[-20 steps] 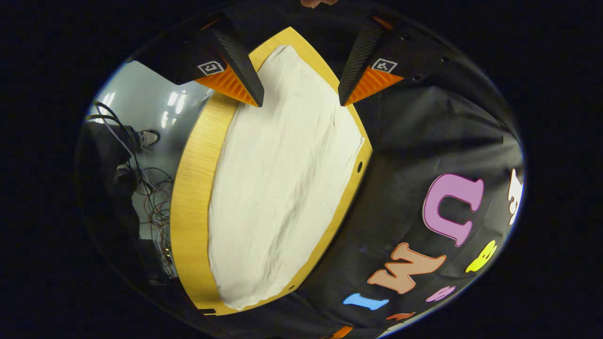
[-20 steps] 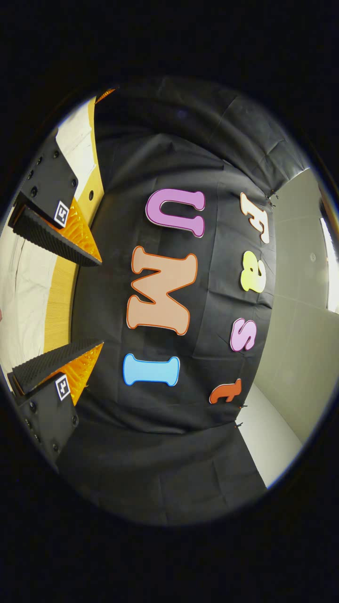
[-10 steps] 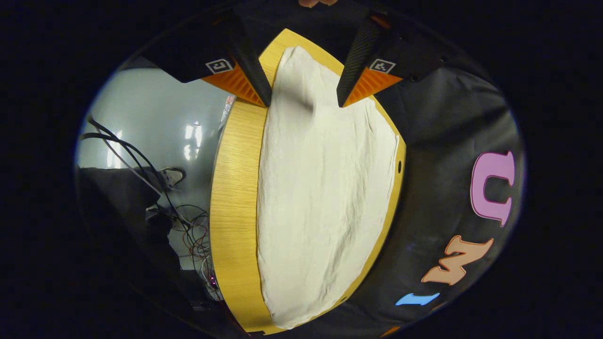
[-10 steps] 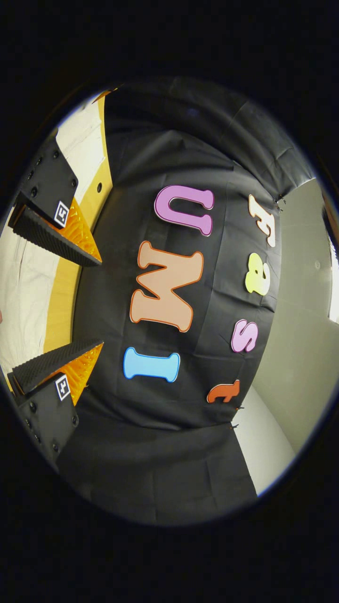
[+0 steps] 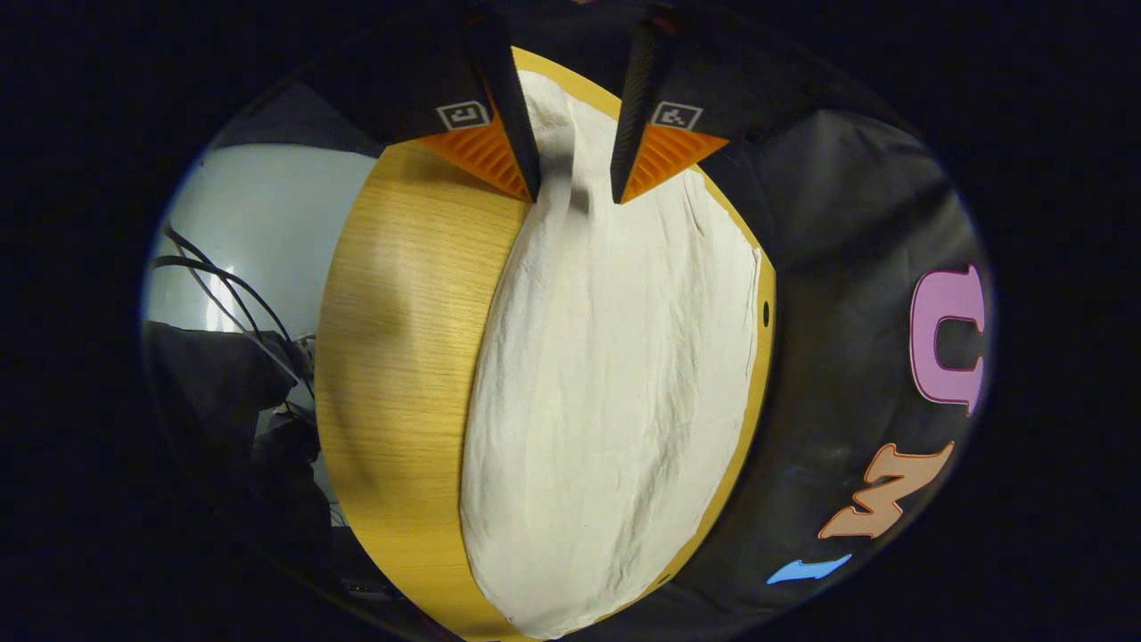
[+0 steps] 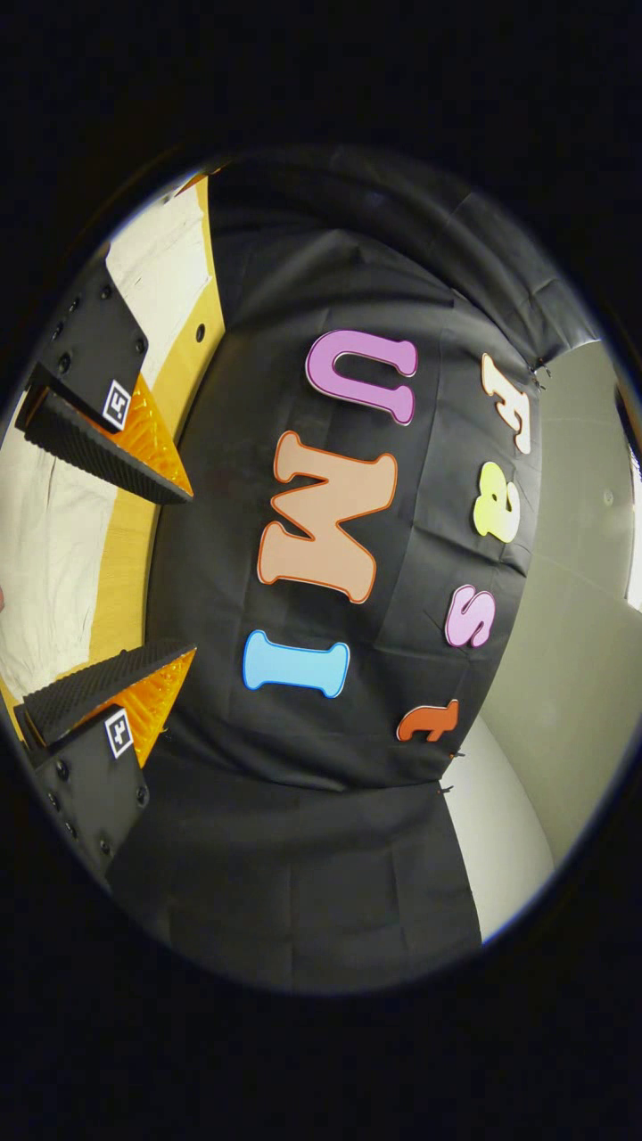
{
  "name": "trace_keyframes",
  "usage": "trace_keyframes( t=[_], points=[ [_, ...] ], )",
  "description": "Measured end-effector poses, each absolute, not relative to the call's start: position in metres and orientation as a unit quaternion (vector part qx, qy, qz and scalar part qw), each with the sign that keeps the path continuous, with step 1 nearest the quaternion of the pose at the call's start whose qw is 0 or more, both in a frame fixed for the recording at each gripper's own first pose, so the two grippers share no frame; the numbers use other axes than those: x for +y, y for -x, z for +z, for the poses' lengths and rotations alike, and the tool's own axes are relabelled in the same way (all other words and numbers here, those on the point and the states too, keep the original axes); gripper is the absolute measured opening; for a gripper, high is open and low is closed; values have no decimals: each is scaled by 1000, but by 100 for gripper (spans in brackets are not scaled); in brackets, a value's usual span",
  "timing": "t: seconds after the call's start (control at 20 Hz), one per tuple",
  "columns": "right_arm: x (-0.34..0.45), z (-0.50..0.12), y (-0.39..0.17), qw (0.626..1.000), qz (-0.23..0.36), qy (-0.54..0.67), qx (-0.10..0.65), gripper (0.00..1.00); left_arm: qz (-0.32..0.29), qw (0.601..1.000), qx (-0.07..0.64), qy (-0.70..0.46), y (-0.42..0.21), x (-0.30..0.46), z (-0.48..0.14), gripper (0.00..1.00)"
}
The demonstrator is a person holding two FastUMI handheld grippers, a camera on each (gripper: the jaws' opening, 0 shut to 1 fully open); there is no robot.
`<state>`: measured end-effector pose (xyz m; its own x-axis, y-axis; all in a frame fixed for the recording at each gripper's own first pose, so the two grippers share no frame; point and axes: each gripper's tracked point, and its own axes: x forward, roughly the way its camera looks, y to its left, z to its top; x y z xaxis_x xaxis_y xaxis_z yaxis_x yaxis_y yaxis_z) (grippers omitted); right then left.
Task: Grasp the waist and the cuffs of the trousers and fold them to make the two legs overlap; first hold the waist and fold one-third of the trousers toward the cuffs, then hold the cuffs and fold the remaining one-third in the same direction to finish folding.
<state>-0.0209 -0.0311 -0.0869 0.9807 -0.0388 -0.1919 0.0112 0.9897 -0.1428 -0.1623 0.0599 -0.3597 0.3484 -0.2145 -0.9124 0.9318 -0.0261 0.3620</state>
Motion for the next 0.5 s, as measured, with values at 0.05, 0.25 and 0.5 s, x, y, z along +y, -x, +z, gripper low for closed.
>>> trace_keyframes(
  t=[0.05,0.25,0.5],
  points=[
    [-35,-91,21,992,-13,76,103,97,-469,611,340,-540,165,61,-365,44],
    [-58,-115,28,984,-3,119,130,97,-472,602,352,-540,170,63,-367,5],
    [-89,-157,51,960,33,216,173,99,-463,609,357,-536,170,63,-368,0]
  ],
)
